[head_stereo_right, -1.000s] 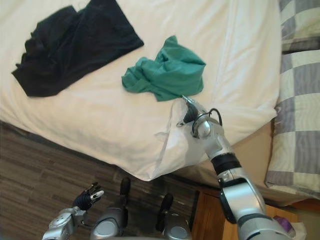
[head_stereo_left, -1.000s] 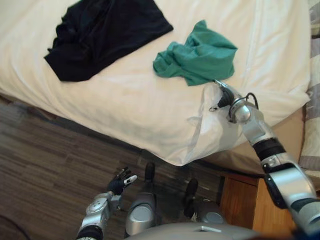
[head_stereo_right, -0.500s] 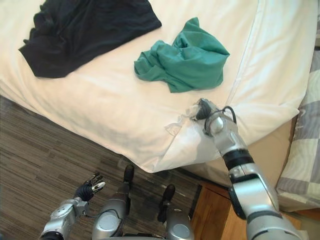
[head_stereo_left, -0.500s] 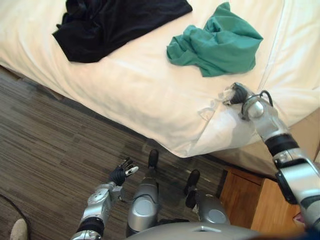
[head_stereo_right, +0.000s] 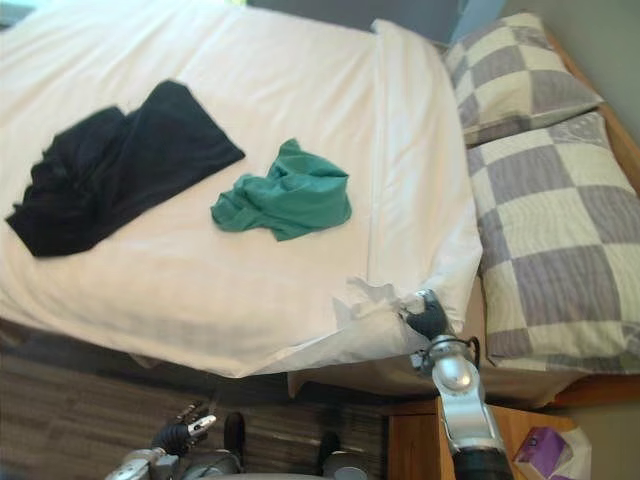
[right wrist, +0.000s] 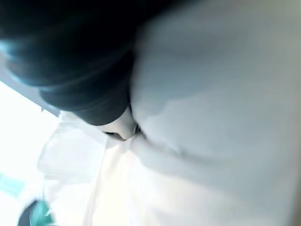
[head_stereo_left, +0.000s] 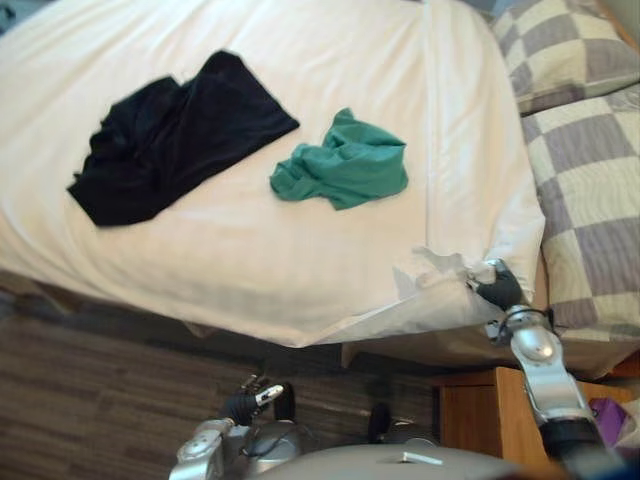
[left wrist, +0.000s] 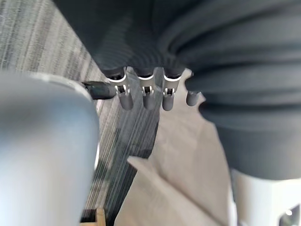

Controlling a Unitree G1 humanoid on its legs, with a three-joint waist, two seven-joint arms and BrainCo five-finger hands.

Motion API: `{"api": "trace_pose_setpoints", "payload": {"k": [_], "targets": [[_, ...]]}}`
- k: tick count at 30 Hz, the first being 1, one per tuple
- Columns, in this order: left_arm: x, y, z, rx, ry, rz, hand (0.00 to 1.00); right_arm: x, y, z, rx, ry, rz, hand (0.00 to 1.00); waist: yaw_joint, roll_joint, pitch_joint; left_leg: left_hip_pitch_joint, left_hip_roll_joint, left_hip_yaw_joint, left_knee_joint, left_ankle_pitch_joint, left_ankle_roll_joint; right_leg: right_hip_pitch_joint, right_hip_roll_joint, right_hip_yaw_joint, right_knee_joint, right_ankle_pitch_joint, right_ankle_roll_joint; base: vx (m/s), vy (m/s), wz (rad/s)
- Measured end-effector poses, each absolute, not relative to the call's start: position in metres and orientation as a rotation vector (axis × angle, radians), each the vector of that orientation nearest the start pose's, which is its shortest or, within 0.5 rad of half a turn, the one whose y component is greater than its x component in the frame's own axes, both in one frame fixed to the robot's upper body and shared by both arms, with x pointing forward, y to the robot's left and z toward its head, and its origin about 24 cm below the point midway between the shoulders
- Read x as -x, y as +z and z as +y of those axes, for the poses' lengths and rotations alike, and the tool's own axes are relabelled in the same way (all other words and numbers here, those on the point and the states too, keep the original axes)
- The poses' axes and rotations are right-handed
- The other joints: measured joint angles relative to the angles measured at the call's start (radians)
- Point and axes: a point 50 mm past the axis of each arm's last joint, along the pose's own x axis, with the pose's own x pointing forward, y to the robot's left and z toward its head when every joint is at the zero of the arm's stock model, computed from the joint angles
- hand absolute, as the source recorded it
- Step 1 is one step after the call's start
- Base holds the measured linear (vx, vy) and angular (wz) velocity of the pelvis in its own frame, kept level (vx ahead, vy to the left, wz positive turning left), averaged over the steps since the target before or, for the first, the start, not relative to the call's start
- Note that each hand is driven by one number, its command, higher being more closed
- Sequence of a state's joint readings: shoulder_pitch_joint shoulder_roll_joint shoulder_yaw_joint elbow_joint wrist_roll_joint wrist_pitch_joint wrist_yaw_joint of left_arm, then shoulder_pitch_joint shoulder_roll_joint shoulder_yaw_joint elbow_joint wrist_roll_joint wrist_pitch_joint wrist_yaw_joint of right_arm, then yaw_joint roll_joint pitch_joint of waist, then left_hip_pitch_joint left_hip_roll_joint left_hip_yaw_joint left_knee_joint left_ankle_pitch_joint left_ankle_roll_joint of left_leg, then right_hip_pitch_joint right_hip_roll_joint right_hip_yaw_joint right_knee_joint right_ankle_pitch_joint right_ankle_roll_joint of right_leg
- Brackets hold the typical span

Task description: Tidy the bed and pick cloth on bed and put in laundry

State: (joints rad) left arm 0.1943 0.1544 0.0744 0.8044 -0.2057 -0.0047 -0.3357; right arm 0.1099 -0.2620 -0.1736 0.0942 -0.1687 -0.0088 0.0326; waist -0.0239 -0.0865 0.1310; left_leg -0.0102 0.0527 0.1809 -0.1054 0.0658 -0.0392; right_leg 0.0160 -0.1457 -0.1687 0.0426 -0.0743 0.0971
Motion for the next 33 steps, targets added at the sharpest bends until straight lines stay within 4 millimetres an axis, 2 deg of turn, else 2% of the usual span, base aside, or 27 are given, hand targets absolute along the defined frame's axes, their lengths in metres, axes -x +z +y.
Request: {"api": "trace_pose_setpoints", "payload": {"k": [2, 5, 10, 14, 21, 26, 27, 30, 32, 33], "targets": [[-0.098, -0.143, 0.199, 0.263, -0.024, 0.963, 0.00, -0.206, 0.009, -0.259, 0.263, -0.244, 0.204, 0.00, -0.018, 0.017, -0.014, 0.013, 0.001, 0.003, 0.000, -0.005, 0.000, 0.016, 0.002, 0.005, -0.007, -0.001, 0.001, 0.02, 0.002, -0.07], [-0.093, -0.145, 0.198, 0.265, -0.008, 0.983, 0.00, -0.185, -0.002, -0.268, 0.060, -0.357, 0.211, 0.00, -0.036, 0.020, -0.028, 0.026, 0.006, 0.013, 0.000, -0.010, -0.007, 0.025, 0.004, 0.018, -0.009, -0.001, 0.002, 0.06, -0.006, -0.08], [-0.087, -0.146, 0.200, 0.271, 0.007, 0.994, 0.00, -0.155, -0.023, -0.281, -0.220, -0.580, 0.201, 0.00, -0.045, 0.025, -0.041, 0.061, 0.003, 0.062, 0.001, -0.025, -0.003, 0.032, 0.001, 0.061, -0.008, 0.004, -0.005, 0.10, 0.012, -0.28], [-0.078, -0.148, 0.198, 0.327, 0.051, 0.996, 0.00, -0.133, -0.015, -0.310, -0.365, -0.786, 0.072, 0.00, -0.064, 0.045, -0.054, 0.086, 0.006, 0.095, 0.000, -0.040, -0.010, 0.040, 0.001, 0.084, -0.009, 0.004, -0.005, 0.05, 0.007, -0.24], [-0.066, -0.152, 0.185, 0.449, 0.122, 0.992, 0.00, -0.092, -0.002, -0.333, -0.369, -1.024, -0.036, 0.00, -0.071, 0.064, -0.098, 0.112, 0.029, 0.161, 0.000, -0.081, -0.018, 0.039, 0.014, 0.126, -0.005, 0.000, -0.010, 0.00, -0.011, -0.22], [-0.064, -0.152, 0.182, 0.502, 0.164, 0.979, 0.00, -0.077, 0.011, -0.341, -0.347, -1.130, -0.111, 0.00, -0.075, 0.066, -0.102, 0.118, 0.042, 0.209, 0.000, -0.083, -0.020, 0.033, 0.019, 0.135, 0.004, -0.003, -0.015, 0.00, -0.011, -0.08], [-0.064, -0.152, 0.182, 0.504, 0.166, 0.979, 0.00, -0.077, 0.018, -0.341, -0.343, -1.127, -0.150, 1.00, -0.075, 0.066, -0.103, 0.118, 0.043, 0.212, 0.000, -0.083, -0.021, 0.032, 0.020, 0.134, 0.005, -0.003, -0.015, 0.00, 0.000, 0.00], [-0.064, -0.153, 0.181, 0.505, 0.167, 0.984, 0.00, -0.091, 0.038, -0.334, -0.323, -1.010, -0.247, 1.00, -0.074, 0.065, -0.104, 0.118, 0.041, 0.209, 0.000, -0.077, -0.030, 0.032, 0.019, 0.133, 0.006, -0.003, -0.015, 0.00, -0.003, 0.01], [-0.064, -0.153, 0.182, 0.499, 0.161, 0.998, 0.00, -0.119, 0.062, -0.318, -0.315, -0.789, -0.350, 1.00, -0.074, 0.063, -0.106, 0.115, 0.040, 0.196, 0.000, -0.074, -0.030, 0.032, 0.017, 0.127, 0.006, -0.003, -0.014, -0.01, -0.012, 0.08], [-0.065, -0.153, 0.182, 0.494, 0.153, 1.002, 0.00, -0.129, 0.065, -0.312, -0.325, -0.713, -0.364, 1.00, -0.074, 0.061, -0.107, 0.114, 0.039, 0.193, 0.000, -0.072, -0.028, 0.032, 0.017, 0.125, 0.007, -0.004, -0.014, -0.01, -0.014, 0.11]]}}
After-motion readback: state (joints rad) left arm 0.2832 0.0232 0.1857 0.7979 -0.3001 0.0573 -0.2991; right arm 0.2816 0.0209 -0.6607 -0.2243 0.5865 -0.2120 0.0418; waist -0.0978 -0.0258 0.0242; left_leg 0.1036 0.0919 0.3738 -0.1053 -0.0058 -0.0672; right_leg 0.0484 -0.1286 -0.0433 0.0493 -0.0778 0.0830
